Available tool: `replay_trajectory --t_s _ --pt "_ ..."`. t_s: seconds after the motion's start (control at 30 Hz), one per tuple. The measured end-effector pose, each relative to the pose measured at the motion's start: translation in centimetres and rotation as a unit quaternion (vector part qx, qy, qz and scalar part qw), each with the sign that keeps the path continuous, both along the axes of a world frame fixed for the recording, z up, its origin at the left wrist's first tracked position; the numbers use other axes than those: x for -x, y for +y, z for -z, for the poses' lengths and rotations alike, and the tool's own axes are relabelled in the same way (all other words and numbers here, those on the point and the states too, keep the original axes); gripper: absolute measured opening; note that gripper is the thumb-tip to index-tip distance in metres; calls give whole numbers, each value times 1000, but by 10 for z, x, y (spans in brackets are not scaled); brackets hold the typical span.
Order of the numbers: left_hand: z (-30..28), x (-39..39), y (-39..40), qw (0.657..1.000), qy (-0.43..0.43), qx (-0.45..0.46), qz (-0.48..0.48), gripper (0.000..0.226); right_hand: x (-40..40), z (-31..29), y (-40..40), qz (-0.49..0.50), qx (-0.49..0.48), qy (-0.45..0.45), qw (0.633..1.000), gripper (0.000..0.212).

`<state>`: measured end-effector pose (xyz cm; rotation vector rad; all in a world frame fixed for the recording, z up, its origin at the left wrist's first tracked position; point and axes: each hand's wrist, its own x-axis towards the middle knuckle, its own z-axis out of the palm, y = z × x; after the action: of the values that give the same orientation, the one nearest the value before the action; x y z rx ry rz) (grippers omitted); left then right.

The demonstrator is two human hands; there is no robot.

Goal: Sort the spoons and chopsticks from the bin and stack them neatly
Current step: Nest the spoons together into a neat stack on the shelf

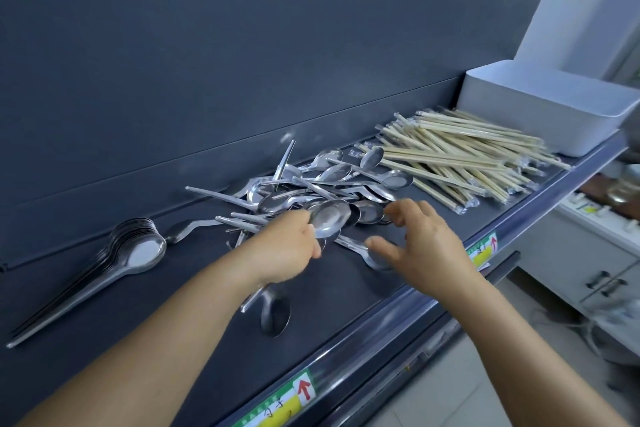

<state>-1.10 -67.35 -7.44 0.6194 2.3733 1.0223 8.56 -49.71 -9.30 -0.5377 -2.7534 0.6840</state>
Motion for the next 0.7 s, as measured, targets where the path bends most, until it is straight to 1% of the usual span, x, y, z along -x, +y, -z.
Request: replay_trajectory --t_s 0.03,0.07,0.13,0.2,0.23,0.3,0.43,0.53,0.6,0.7 --pt "1 2 0 1000 11 -2 -7 25 -2 1 4 8 -6 -45 999 51" --pt "1 3 0 1000 13 -9 -12 25 -3 1 7 12 -10 -78 997 51" --pt "0 3 1 1000 6 -19 -19 24 -4 0 9 11 -9 -110 994 37" --pt "-2 2 1 999 -1 -25 -24 23 -3 -3 10 2 -17 -112 994 19" --pt "-3 1 1 999 -2 -29 -26 22 -2 -4 11 2 -27 -102 994 14" --pt "-6 1 0 999 0 -37 -33 23 -1 -7 15 20 -45 -62 997 16" --pt "-11 1 -3 996 12 -65 -53 27 3 -16 28 53 -54 61 995 17" --pt "-14 1 -4 993 29 -85 -71 29 5 -24 35 60 -40 141 987 16" --pt "-17 2 -5 990 45 -97 -92 30 8 -28 34 33 -1 166 986 14" --pt "-23 5 -8 987 68 -95 -112 31 14 -30 26 -54 84 162 982 15"
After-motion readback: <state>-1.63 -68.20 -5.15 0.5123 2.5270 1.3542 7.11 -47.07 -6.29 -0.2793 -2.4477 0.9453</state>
